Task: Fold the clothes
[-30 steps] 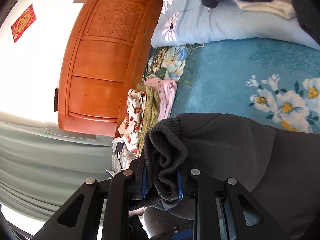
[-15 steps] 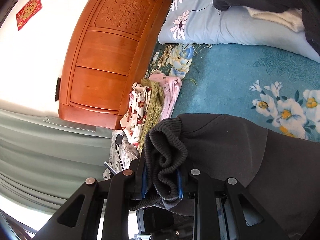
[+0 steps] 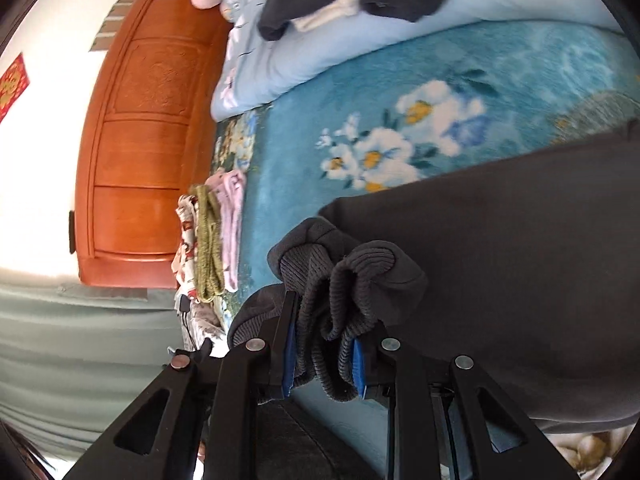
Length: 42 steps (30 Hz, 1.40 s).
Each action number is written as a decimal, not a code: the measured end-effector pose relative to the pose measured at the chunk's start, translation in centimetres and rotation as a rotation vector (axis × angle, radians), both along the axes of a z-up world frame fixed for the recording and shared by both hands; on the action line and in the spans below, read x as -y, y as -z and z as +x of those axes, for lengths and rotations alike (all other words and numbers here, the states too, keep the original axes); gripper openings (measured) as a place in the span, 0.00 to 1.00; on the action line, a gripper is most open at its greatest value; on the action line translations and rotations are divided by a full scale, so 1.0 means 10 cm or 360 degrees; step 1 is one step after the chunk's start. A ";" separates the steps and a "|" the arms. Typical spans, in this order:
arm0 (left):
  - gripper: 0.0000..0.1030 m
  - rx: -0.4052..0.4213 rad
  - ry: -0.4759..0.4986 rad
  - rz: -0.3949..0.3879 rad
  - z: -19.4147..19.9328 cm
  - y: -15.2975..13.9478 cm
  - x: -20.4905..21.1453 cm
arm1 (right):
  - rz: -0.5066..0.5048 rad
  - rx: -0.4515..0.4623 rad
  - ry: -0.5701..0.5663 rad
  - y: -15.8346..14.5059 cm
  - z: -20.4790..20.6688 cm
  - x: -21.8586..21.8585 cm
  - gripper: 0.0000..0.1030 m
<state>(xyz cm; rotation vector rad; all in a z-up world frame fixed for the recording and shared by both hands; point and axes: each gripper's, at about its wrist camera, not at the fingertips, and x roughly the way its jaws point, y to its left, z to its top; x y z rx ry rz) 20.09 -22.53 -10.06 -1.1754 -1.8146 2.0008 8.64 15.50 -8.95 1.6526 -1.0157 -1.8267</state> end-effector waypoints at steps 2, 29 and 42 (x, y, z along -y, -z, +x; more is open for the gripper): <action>0.77 -0.0040 0.0009 -0.0096 -0.05 -0.14 0.02 | 0.0087 -0.0006 -0.0011 0.06 0.02 -0.09 0.23; 0.77 0.0218 0.0721 -0.0752 -0.46 0.22 -1.01 | 0.0554 -0.0155 0.0463 -0.16 0.45 -1.35 0.48; 0.77 0.0132 0.0815 -0.0789 -0.43 0.07 -1.04 | 0.0312 0.0114 0.1317 0.43 1.62 -2.54 0.61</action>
